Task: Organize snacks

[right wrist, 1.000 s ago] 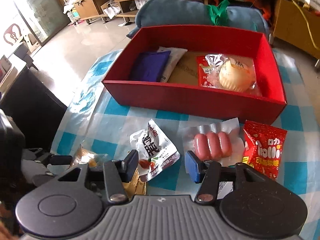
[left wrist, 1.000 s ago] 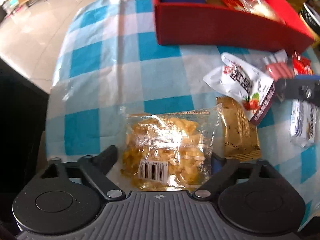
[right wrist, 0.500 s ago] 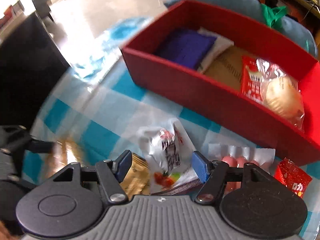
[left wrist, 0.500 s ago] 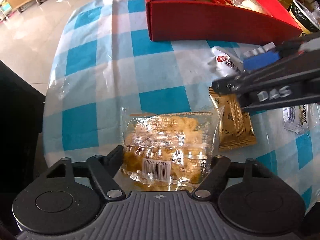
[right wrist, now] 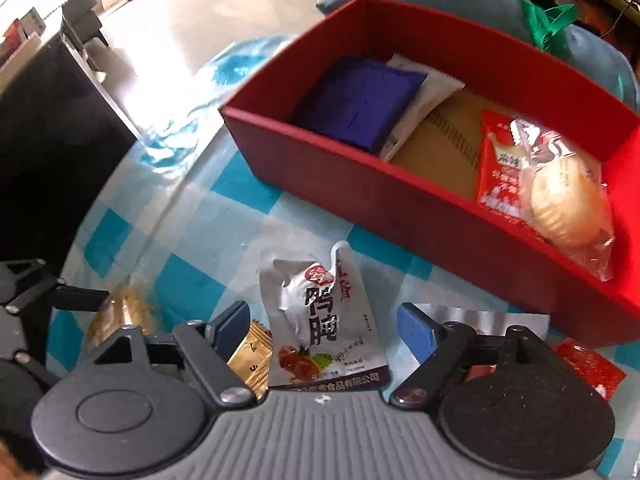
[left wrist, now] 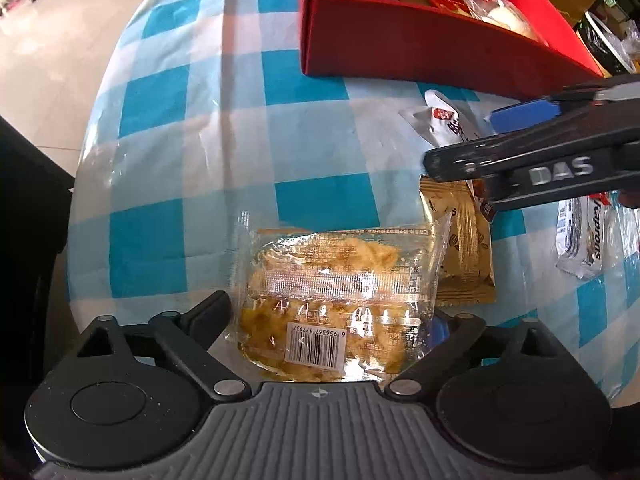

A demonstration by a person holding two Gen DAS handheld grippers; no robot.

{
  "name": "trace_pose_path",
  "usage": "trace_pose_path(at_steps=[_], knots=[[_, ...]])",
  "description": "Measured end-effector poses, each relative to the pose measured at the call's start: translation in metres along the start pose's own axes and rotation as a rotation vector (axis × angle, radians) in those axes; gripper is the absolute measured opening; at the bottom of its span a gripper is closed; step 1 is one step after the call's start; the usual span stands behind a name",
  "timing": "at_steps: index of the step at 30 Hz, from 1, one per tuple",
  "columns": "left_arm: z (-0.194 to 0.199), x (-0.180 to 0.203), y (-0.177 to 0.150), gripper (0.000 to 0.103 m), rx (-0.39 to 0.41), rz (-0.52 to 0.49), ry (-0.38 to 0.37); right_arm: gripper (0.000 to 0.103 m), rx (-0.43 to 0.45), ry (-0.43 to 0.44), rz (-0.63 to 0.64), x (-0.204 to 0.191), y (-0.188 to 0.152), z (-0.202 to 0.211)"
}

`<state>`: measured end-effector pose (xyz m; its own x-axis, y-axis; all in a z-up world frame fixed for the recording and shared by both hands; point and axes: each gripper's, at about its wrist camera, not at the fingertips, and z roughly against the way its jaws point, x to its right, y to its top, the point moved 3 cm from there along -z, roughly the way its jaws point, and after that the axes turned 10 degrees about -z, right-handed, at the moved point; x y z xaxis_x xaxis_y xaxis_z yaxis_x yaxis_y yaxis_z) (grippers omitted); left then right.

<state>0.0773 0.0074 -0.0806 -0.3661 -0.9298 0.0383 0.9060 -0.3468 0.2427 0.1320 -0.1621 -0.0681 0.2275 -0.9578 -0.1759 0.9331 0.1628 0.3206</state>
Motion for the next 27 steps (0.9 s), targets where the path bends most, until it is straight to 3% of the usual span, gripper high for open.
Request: trace_pose_path(at_steps=[5,9,11,17,27], knots=[[-0.007,0.006,0.001,0.103,-0.004,-0.032,0.009,0.076,0.032,-0.086,0.044,-0.016,-0.008,-0.011],[-0.01,0.017,-0.001,0.103,-0.005,-0.103,0.059,0.053,0.054,-0.112,0.034,-0.015,-0.011,-0.004],[-0.008,0.02,-0.002,0.096,0.0,-0.098,0.069,0.052,0.041,-0.071,-0.005,-0.011,-0.012,0.001],[0.007,0.019,-0.001,0.08,0.036,-0.047,0.058,0.051,0.08,-0.075,-0.044,-0.002,-0.018,0.019],[0.027,0.013,0.008,0.064,0.096,0.007,0.03,0.051,0.18,-0.061,-0.093,0.004,-0.012,0.055]])
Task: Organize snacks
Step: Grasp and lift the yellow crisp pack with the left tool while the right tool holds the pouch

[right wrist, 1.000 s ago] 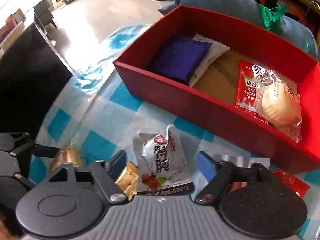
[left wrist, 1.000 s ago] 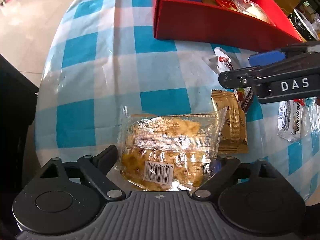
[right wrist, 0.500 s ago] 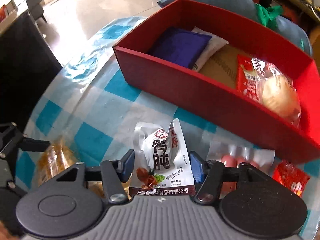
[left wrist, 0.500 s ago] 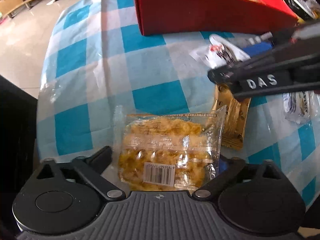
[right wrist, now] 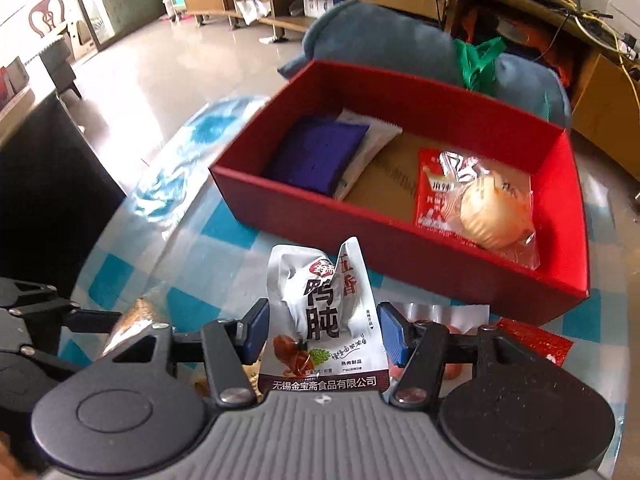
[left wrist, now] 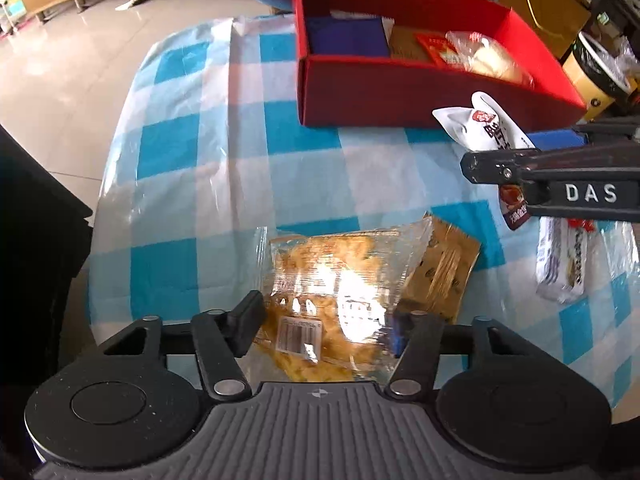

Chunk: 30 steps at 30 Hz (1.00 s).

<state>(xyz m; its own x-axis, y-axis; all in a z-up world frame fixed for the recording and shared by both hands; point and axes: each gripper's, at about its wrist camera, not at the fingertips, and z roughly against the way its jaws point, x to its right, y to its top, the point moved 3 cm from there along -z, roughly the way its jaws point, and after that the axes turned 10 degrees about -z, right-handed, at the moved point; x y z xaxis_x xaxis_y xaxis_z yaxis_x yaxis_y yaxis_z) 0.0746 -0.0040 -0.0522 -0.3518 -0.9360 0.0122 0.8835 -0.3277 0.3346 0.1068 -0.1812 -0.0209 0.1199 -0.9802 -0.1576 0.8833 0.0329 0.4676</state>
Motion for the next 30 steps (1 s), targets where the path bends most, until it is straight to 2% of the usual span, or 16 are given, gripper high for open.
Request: trace_pose_path(at_steps=[11,20,27,30], knots=[[0.004,0.003,0.006,0.054,0.018,0.037,-0.04,0.051,0.054,0.016,-0.009,-0.001,0.006,0.024],[0.02,-0.002,0.015,0.045,0.068,0.08,-0.066,0.051,0.101,0.031,-0.035,0.005,0.014,0.041],[0.015,-0.007,0.011,0.047,0.043,0.055,0.003,0.051,0.112,0.039,-0.039,0.006,0.015,0.045],[0.003,-0.007,0.008,0.055,0.007,0.043,0.018,0.051,0.107,0.045,-0.042,0.007,0.013,0.044]])
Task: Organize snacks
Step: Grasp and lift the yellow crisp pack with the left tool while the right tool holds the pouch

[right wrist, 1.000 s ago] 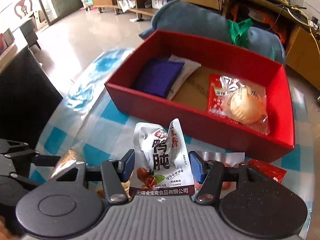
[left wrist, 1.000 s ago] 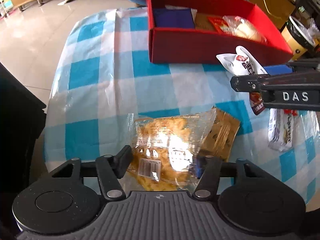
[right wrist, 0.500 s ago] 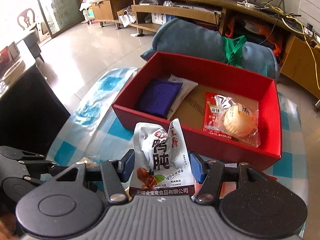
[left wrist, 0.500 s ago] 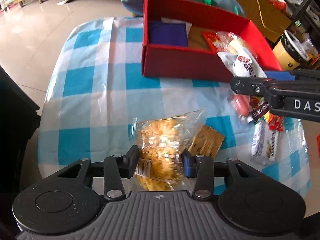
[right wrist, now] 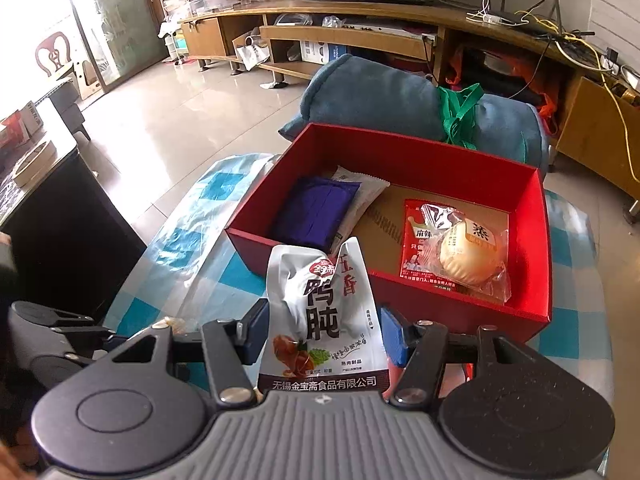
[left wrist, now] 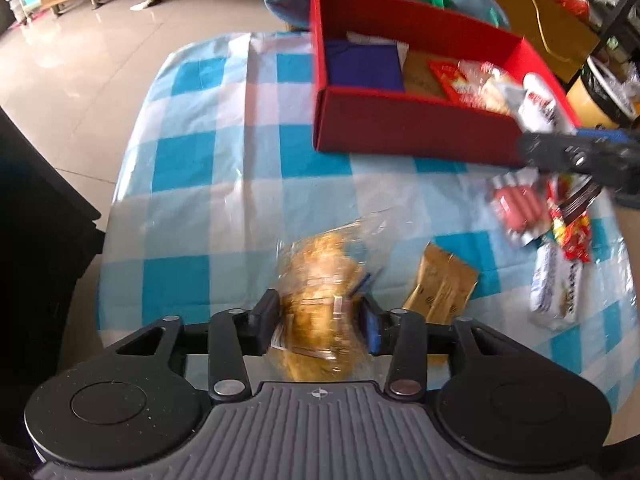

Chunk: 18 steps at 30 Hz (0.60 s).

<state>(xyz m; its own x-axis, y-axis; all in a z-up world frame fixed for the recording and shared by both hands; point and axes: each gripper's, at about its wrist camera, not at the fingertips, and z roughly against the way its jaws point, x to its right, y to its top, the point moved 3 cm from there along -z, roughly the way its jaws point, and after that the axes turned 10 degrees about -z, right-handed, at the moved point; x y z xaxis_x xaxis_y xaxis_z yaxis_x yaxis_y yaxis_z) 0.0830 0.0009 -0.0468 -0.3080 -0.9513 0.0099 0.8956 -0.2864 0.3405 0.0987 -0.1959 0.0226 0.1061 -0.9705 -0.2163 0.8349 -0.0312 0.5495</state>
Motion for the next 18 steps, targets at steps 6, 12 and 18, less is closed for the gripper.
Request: trace_pose_path(at_steps=[6,12,18], knots=[[-0.016,-0.01,-0.006,0.05,-0.058,0.026,0.041,0.051,0.0,-0.003,-0.001,0.002,0.0,-0.001],[-0.002,-0.008,-0.004,0.042,-0.016,0.05,0.003,0.051,0.022,0.001,-0.006,0.001,0.002,0.004],[0.016,-0.007,0.007,0.041,0.047,0.085,-0.06,0.052,0.041,0.001,-0.029,0.006,0.009,0.007]])
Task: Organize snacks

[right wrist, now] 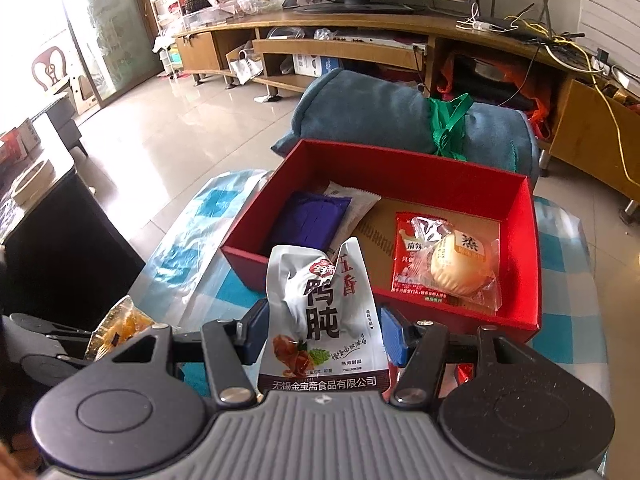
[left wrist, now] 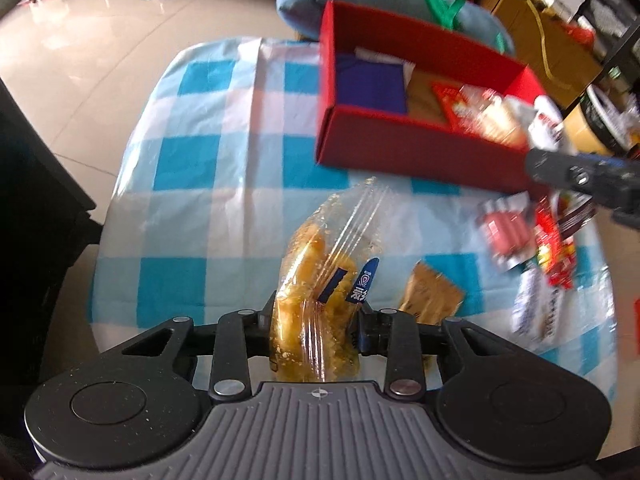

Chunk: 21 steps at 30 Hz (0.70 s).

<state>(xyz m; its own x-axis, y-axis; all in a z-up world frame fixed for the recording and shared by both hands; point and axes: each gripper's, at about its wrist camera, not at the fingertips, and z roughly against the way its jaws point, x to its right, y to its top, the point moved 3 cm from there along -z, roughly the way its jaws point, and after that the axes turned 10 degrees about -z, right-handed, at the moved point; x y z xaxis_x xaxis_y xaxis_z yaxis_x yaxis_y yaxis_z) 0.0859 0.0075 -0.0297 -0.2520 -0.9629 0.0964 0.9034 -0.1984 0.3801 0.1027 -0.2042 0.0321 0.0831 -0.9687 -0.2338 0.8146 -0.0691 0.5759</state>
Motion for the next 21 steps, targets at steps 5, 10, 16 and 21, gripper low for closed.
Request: trace_pose_path(at_steps=[5,10,16,21], knots=[[0.007,0.005,0.012,0.039,0.029,0.016,-0.044,0.052,0.02,0.001,-0.02,0.004,0.008,0.003],[0.017,0.01,0.032,0.039,0.08,0.021,-0.064,0.052,0.032,-0.006,-0.043,0.01,0.014,0.003],[0.028,0.021,0.059,0.038,0.144,0.02,-0.096,0.052,0.053,-0.008,-0.066,0.016,0.025,0.005],[0.031,0.03,0.085,0.038,0.186,0.007,-0.104,0.052,0.081,-0.012,-0.087,0.022,0.038,0.007]])
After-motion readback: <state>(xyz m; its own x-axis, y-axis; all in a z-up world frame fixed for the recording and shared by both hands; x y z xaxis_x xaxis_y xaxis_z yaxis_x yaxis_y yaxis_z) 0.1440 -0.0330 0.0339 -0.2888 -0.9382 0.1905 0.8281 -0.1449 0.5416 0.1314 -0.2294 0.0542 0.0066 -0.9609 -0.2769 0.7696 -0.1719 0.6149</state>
